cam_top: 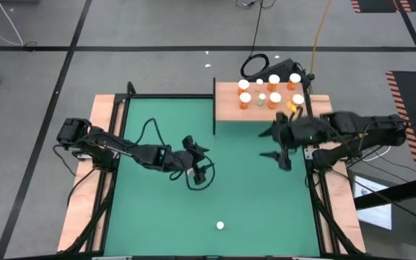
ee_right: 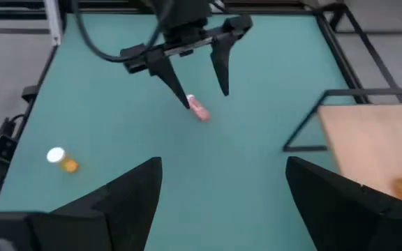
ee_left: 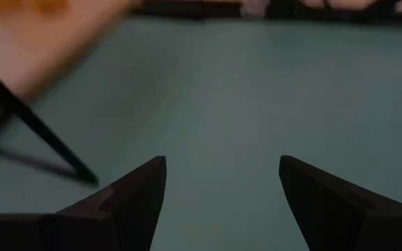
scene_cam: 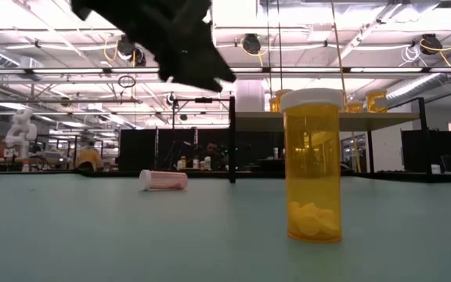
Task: Pick and place medicine bottles onto shelf by color
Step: Put the pink pill bottle on the shelf
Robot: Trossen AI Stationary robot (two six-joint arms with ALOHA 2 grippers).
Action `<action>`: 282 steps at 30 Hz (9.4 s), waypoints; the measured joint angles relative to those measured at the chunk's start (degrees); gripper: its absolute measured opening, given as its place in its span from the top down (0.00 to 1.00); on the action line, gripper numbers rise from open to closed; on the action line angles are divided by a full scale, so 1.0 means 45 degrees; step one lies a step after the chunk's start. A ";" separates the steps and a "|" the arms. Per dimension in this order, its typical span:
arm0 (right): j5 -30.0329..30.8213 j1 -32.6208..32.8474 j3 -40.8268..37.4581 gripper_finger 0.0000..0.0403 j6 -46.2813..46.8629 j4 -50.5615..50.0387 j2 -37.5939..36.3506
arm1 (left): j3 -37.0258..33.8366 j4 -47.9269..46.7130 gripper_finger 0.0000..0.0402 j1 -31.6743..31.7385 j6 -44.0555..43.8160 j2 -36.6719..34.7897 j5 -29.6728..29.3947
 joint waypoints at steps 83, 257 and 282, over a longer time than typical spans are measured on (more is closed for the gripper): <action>0.2690 0.5546 -0.7512 0.25 -0.0731 0.7226 -0.1675 | -0.4357 0.4778 0.51 -0.4604 -0.7737 0.5183 -0.7672; -0.1363 0.0374 -1.3452 0.35 0.3930 2.5461 -0.1203 | 1.7729 -1.2700 0.67 0.0351 0.9672 0.5892 0.2419; 0.0005 0.0375 -1.3452 0.34 0.3860 2.5582 -0.1175 | 1.7719 -1.2883 0.67 0.0423 0.9852 0.6285 0.0010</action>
